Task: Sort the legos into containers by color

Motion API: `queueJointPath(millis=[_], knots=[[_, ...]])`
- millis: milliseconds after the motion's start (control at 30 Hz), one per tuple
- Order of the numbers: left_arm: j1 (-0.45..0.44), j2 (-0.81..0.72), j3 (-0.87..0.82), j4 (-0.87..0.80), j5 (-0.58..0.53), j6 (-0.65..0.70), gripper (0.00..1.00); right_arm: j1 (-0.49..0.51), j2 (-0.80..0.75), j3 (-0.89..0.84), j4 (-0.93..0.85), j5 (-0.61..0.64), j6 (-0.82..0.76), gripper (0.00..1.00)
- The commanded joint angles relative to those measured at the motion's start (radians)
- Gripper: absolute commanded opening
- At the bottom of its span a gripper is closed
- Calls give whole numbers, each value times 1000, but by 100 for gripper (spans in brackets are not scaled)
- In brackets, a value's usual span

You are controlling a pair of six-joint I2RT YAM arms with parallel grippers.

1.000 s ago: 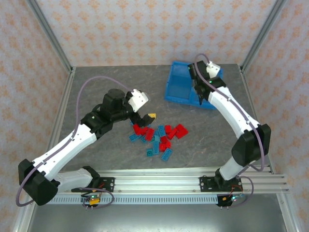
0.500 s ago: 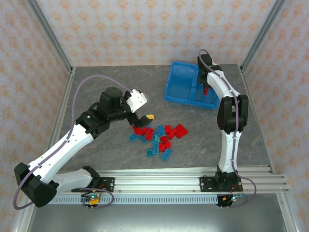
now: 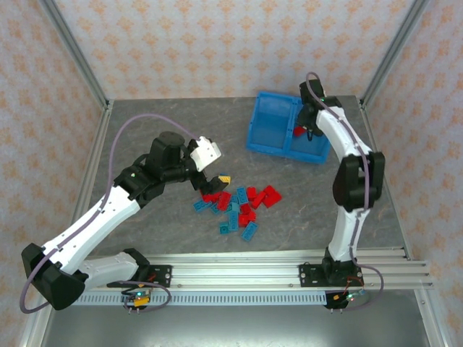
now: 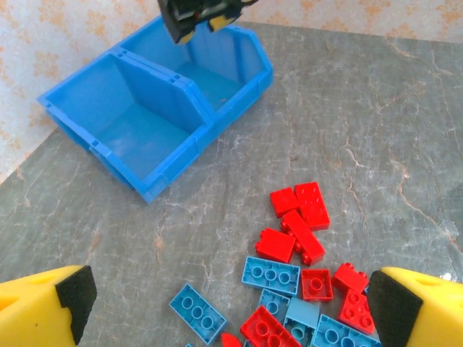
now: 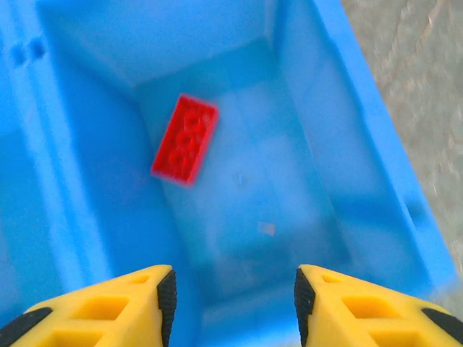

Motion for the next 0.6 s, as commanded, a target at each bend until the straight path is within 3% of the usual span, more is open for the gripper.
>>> queueJointPath(millis=[0,133,267,433,567], knots=[[1,-43,-30,-53,-45,-10,100,124,-210,-179,-5,-106,114,49],[2,-89,-85,-94,-91,24,100,299,-313,-394,4,-161,234,49],[2,-129,-125,-137,-98,57,100,431,-309,-524,22,-207,370,49],[2,-146,-132,-172,-88,75,100,481,-262,-580,73,-254,444,51],[2,-146,-135,-176,-81,78,100,489,-218,-508,97,-259,323,53]])
